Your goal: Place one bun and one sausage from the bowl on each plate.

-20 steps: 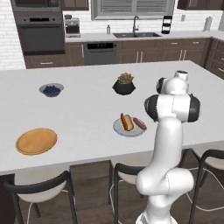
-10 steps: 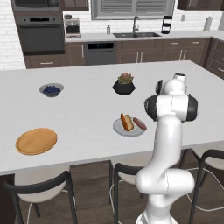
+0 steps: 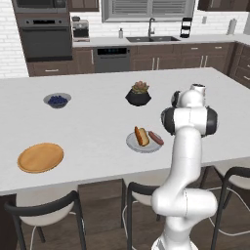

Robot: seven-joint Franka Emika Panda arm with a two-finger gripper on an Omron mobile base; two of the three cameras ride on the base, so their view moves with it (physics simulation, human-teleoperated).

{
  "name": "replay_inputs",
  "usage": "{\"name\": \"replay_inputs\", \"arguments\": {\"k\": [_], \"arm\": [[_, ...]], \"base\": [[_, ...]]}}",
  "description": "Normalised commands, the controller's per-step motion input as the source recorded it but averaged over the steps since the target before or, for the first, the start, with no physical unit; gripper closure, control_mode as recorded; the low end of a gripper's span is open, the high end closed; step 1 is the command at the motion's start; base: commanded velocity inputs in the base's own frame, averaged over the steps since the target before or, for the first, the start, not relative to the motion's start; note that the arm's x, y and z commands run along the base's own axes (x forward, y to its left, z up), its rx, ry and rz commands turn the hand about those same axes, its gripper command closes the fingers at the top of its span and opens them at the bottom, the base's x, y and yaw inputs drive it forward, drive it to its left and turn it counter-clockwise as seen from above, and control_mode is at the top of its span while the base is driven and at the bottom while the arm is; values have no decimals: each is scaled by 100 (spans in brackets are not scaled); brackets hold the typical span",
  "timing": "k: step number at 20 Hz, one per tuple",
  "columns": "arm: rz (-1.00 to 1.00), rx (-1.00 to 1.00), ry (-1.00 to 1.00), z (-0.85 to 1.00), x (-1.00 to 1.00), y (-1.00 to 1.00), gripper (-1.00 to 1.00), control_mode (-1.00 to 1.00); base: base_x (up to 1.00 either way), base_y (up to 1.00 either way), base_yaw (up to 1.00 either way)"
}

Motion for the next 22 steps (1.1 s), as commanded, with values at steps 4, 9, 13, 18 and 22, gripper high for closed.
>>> {"name": "replay_inputs", "arguments": {"k": [4, 9, 13, 18, 22], "arm": [[0, 0, 10, -44, 3, 0, -100, -100], [0, 0, 0, -24, 0, 6, 100, -100], [0, 0, 0, -3, -2, 18, 100, -100], [0, -5, -3, 25, -36, 33, 100, -100], [0, -16, -12, 89, -74, 54, 100, -100]], "base": [[0, 0, 0], [0, 0, 0], [0, 0, 0], [0, 0, 0], [0, 0, 0]]}}
